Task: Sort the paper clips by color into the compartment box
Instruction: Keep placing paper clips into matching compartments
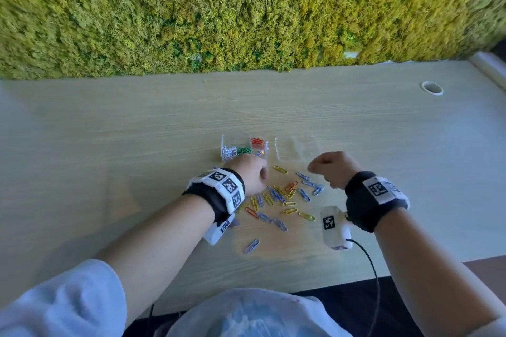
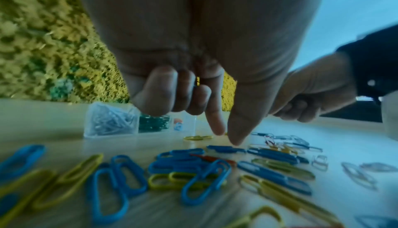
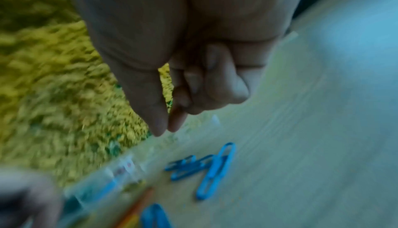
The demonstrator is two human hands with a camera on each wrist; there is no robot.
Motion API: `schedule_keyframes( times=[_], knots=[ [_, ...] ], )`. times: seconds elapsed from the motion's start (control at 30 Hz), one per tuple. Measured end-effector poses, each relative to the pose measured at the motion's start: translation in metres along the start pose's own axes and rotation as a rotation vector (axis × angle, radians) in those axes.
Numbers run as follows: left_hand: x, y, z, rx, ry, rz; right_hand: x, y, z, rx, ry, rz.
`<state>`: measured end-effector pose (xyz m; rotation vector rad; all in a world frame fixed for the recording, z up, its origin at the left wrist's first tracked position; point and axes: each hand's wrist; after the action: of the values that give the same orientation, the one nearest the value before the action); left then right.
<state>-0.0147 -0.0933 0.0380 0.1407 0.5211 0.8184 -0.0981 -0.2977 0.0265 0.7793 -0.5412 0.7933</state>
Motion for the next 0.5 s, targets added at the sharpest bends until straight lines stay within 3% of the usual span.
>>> schedule_keyframes(
  times=[0.07,0.3,0.4,0.5],
  knots=[
    [-0.002,-0.002,-0.001,0.0,-0.128,0.004,0.003,0.001,-0.002,-0.035,0.252,0.047],
    [-0.013,-0.007,-0.004,0.04,-0.286,0.05,0.029,-0.01,-0.021,0.023,0.704,0.015],
    [-0.01,-0.007,-0.004,0.022,-0.196,0.058,0.032,-0.012,-0.024,0.039,0.749,0.007],
    [-0.005,-0.007,-0.003,0.014,0.077,0.104,0.027,-0.011,-0.019,0.058,0.683,-0.018]
  ],
)
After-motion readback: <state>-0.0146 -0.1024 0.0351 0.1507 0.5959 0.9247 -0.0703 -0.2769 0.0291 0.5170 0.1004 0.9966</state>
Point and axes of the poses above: each hand's wrist, its own y-axis away from the middle knuckle, its own z-axis out of the back of the hand, x = y × z
